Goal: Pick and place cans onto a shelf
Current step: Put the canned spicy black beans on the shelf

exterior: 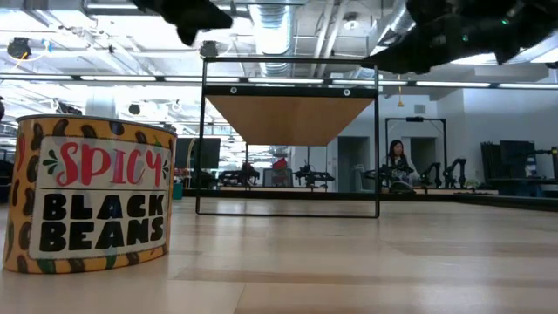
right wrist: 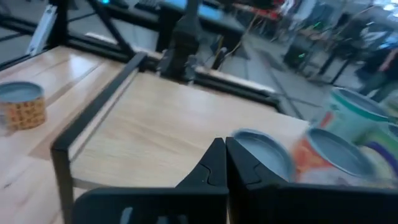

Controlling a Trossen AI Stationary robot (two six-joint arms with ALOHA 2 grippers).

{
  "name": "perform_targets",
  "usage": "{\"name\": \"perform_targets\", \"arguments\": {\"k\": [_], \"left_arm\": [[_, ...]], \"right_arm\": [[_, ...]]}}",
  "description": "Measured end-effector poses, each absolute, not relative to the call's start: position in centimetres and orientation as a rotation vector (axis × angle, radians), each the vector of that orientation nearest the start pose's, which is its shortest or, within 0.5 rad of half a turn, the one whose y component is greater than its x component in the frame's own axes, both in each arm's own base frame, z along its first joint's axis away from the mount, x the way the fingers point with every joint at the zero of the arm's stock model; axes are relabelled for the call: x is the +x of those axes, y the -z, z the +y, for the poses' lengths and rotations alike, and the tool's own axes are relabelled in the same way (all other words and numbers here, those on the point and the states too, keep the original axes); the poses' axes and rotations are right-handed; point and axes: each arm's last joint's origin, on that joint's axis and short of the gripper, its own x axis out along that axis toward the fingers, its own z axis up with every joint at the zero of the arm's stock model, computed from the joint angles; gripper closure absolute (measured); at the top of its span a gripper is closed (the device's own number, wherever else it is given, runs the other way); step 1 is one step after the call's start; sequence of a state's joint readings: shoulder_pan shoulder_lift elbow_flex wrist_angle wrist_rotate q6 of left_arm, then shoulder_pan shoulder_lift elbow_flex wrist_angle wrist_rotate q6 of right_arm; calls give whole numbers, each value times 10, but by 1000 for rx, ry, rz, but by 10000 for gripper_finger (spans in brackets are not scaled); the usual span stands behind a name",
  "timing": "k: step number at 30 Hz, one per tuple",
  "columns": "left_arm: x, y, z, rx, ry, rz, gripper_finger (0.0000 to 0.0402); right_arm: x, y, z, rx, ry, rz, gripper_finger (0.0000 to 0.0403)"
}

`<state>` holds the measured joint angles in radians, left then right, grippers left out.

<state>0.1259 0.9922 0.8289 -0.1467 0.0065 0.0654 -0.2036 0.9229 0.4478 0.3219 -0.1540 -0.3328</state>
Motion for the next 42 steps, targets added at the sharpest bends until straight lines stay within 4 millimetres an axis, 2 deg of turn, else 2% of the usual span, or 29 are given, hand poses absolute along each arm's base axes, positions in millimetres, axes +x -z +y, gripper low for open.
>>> {"name": "perform_targets", "arguments": {"k": [4, 10, 15, 22, 29, 36, 42], "left_arm": [[211, -316, -7, -6, -125, 480, 401], [223, -305, -57, -160, -73, 657, 402], [238, -282, -91, -324, -87, 836, 393], [259, -242, -129, -507, -58, 1089, 348], [281, -226, -151, -584, -82, 1178, 299], [289, -222, -155, -701, -155, 1183, 269], [290, -222, -155, -760, -183, 1179, 264]], "right_arm": [[181, -236, -35, -307, 44, 106, 399], [166, -230, -32, -315, 54, 77, 397], [160, -232, -31, -320, 61, 63, 396], [160, -228, -31, -312, 55, 101, 398], [160, -226, -30, -283, 47, 124, 395], [161, -224, -24, -263, 4, 134, 397], [161, -223, -18, -250, -11, 143, 396]]}}
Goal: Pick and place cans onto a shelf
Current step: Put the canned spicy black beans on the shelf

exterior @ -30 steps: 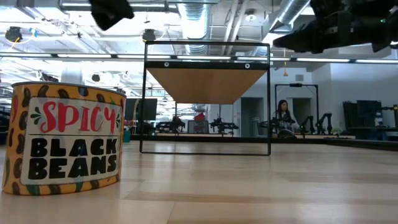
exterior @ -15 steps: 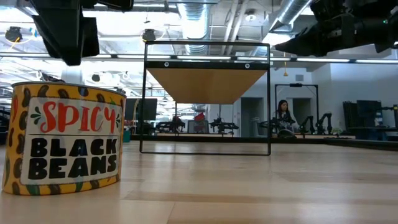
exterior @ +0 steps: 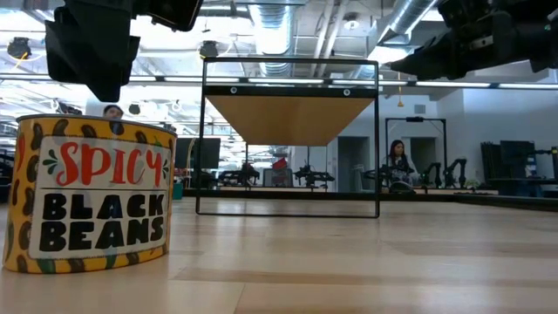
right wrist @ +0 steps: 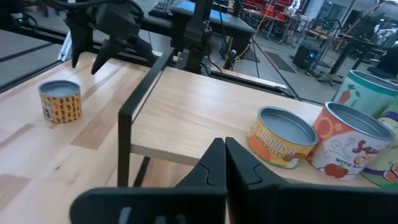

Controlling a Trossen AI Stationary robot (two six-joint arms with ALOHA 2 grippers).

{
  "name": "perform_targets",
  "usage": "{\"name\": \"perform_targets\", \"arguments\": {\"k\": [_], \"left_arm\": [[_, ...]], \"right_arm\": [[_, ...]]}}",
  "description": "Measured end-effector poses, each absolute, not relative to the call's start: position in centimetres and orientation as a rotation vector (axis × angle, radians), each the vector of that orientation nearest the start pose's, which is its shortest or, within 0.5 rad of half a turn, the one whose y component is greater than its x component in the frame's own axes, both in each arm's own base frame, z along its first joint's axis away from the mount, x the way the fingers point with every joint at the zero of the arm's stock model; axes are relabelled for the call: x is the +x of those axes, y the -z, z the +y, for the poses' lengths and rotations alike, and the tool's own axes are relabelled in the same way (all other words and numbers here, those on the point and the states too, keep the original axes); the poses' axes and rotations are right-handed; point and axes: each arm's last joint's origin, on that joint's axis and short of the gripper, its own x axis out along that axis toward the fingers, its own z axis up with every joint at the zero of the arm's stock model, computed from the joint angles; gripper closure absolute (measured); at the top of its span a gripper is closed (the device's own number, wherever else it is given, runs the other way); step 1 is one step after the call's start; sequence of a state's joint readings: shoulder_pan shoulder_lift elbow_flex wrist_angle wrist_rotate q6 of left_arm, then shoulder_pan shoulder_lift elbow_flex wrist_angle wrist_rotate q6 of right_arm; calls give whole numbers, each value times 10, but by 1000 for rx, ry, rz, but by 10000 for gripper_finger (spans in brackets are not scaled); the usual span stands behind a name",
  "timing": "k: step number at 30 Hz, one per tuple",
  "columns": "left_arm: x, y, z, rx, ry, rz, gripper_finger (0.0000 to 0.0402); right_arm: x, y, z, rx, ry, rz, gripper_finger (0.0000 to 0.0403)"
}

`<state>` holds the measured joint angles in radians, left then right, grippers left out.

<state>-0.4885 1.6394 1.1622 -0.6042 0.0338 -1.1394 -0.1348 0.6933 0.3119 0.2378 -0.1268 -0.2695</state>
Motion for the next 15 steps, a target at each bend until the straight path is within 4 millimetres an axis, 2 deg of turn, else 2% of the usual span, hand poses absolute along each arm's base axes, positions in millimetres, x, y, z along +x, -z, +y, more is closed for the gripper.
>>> {"name": "perform_targets", "arguments": {"k": [7, 15], "left_arm": [[291, -222, -154, -755, -211, 1152, 264], [303, -193, -164, -711, -196, 1222, 264]], "right_arm": [[162, -223, -13, -245, -34, 140, 395], [162, -221, -12, -249, -9, 161, 395]]}}
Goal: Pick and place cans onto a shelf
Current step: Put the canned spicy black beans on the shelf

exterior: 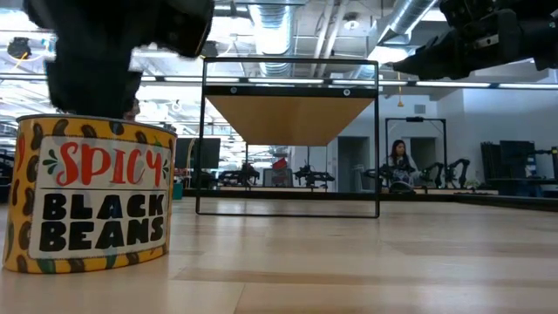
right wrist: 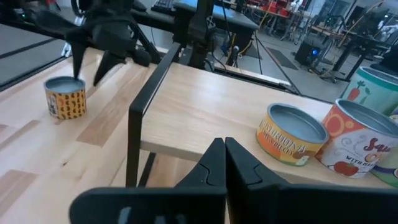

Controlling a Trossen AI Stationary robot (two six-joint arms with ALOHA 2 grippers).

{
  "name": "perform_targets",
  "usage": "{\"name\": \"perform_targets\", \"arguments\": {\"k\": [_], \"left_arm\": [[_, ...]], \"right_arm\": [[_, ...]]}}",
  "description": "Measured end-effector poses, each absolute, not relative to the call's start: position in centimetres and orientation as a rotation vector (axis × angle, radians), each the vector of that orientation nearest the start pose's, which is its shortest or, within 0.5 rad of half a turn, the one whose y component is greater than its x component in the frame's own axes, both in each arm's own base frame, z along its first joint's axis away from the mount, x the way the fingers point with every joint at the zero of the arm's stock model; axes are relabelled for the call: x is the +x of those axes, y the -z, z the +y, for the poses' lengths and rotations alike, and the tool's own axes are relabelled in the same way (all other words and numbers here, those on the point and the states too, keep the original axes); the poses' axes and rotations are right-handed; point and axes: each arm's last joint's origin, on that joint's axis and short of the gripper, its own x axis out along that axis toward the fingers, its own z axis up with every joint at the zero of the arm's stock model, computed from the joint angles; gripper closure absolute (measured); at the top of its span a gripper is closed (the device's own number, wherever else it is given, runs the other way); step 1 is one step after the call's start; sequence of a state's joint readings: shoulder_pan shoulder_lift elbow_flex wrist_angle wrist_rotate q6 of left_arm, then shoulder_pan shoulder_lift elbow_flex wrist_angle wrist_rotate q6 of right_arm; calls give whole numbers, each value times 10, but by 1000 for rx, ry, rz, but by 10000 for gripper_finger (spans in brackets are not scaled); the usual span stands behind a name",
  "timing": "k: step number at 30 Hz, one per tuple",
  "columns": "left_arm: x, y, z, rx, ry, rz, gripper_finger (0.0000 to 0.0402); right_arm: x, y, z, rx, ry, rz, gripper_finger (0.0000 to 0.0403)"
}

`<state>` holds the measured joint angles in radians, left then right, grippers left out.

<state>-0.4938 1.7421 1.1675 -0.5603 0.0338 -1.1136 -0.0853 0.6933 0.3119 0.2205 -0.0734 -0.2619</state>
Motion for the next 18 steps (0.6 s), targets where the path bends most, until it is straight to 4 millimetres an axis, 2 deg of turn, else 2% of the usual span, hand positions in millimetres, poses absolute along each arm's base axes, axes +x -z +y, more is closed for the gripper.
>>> {"name": "perform_targets", "arguments": {"k": [6, 13, 18], "left_arm": [[307, -192, -168, -676, -200, 1217, 268], [303, -188, -168, -640, -247, 1246, 309], [304, -186, -168, -609, -220, 1244, 313]], "right_arm": [[162, -221, -12, -248, -9, 164, 395], [162, -221, -12, -248, -9, 165, 395], [162, -221, -12, -248, -9, 166, 394]]}}
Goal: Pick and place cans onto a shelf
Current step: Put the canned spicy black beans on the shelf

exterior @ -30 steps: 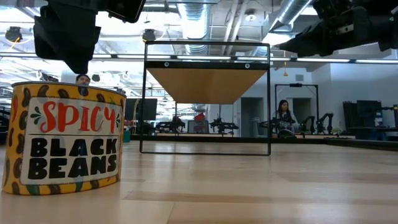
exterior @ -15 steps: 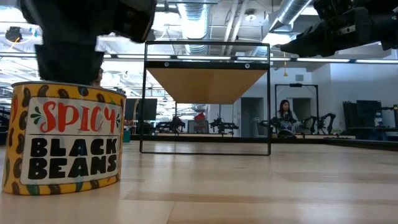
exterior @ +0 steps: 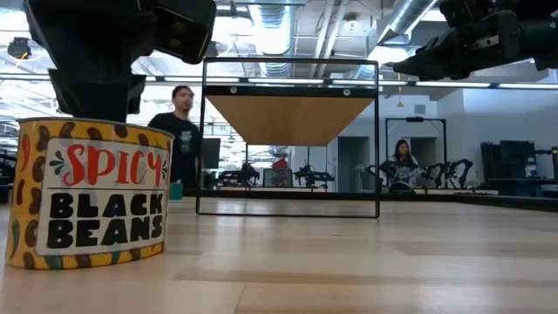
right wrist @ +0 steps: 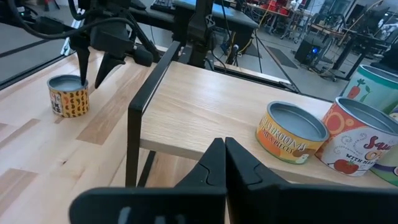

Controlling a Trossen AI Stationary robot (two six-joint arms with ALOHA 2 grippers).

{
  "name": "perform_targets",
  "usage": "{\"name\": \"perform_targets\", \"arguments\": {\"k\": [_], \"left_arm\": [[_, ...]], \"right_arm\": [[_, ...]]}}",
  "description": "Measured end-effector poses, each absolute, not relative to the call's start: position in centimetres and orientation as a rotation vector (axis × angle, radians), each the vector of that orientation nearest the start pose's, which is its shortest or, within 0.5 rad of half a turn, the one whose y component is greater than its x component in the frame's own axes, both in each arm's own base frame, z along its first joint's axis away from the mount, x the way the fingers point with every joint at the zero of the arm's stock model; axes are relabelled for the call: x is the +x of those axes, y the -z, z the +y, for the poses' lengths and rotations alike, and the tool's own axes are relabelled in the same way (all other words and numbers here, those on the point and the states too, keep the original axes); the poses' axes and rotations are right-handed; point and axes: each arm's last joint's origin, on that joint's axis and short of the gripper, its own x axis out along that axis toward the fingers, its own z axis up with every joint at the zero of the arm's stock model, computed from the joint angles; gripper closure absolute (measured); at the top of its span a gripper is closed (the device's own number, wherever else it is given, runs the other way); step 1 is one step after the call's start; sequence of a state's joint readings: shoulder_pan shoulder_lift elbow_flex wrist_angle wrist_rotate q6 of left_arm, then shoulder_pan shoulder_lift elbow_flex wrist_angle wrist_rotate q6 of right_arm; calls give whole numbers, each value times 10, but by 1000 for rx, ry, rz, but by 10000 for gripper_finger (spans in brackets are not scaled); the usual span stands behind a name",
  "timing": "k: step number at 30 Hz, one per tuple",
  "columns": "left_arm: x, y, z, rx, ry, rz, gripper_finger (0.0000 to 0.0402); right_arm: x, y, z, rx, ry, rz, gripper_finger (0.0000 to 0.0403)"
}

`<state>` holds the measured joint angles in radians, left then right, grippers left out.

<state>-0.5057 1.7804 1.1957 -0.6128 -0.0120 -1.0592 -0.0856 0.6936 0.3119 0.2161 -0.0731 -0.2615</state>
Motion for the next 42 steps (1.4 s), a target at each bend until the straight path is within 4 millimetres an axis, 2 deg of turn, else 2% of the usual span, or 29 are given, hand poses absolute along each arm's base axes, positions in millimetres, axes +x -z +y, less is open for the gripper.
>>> {"name": "perform_targets", "arguments": {"k": [5, 12, 15, 17, 23, 26, 29, 32, 34, 39, 42], "left_arm": [[305, -182, -169, -581, -208, 1257, 322], [307, -181, -170, -534, -135, 1272, 391], [306, -187, -167, -505, -130, 1261, 395], [305, -201, -164, -498, -113, 1225, 397], [294, -261, -149, -560, -49, 1092, 399], [285, -302, -138, -585, 10, 974, 400], [276, -333, -121, -533, -25, 879, 400], [269, -367, -95, -506, -129, 757, 400], [268, -383, -75, -493, -190, 707, 400], [275, -396, -21, -445, -282, 704, 400], [282, -390, 16, -474, -363, 725, 400]], "right_arm": [[162, -221, -12, -248, -9, 165, 394], [162, -221, -12, -248, -9, 166, 394], [162, -221, -12, -248, -9, 166, 394], [162, -221, -12, -248, -9, 168, 394], [162, -220, -12, -247, -10, 169, 394], [161, -220, -12, -247, -10, 174, 394], [161, -220, -12, -247, -10, 173, 394], [161, -220, -12, -247, -10, 173, 394], [161, -220, -12, -247, -10, 173, 394], [161, -220, -12, -247, -10, 172, 394], [162, -220, -12, -247, -10, 172, 394]]}}
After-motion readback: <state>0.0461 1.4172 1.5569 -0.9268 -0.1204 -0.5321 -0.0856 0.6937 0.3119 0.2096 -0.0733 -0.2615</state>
